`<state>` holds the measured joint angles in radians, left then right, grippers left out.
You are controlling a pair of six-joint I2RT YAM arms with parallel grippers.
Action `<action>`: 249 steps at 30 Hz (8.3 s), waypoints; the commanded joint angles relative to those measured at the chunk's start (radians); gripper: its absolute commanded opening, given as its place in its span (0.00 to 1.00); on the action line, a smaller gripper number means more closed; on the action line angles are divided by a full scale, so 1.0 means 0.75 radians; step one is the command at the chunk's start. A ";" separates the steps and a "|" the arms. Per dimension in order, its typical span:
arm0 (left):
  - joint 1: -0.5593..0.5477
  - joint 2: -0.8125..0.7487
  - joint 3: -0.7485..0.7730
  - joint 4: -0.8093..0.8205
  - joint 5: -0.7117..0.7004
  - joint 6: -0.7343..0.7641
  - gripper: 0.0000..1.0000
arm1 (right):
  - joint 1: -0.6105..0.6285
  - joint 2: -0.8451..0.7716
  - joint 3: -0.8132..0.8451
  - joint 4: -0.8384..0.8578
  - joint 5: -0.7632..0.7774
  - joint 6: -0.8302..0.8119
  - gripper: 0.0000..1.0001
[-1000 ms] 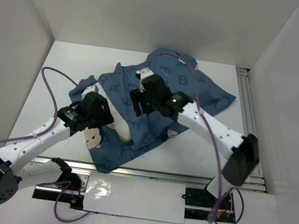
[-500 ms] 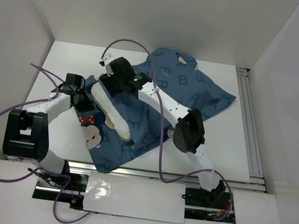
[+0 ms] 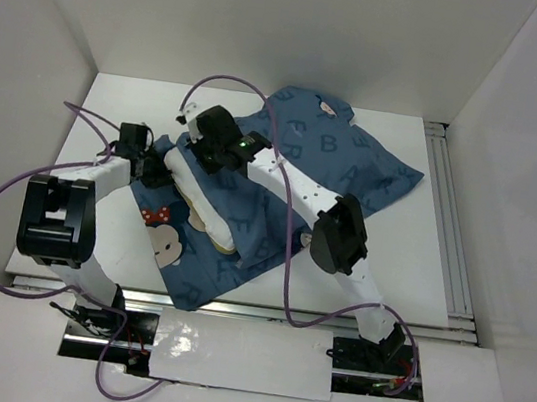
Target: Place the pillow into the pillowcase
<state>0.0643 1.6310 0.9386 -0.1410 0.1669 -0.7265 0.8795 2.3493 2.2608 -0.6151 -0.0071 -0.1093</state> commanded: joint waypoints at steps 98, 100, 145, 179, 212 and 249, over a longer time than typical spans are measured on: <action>-0.415 -0.545 -0.190 0.229 0.297 0.235 0.60 | -0.025 -1.230 -1.239 0.554 0.206 0.440 0.00; -0.472 -0.545 -0.190 0.274 0.260 0.202 0.62 | -0.025 -1.298 -1.286 0.567 0.153 0.440 0.00; -0.873 -0.333 -0.241 0.810 -0.529 0.146 0.00 | -0.420 -1.431 -1.260 0.170 0.060 0.763 0.00; -0.035 -0.373 0.358 -0.170 0.063 0.269 0.00 | -0.048 -0.359 -1.117 0.161 0.233 0.385 0.00; -0.654 -0.082 0.045 -0.317 -0.374 0.059 0.74 | -0.209 -0.310 -1.086 0.331 -0.285 0.585 0.00; -0.370 -0.319 0.548 -0.369 -0.411 0.187 0.00 | -0.132 -1.047 -1.646 0.600 -0.314 0.093 0.00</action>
<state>-0.1997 1.4311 1.2705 -0.5961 -0.0799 -0.6079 0.7475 1.4910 1.0000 -0.0376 -0.1284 0.0154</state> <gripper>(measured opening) 0.037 0.142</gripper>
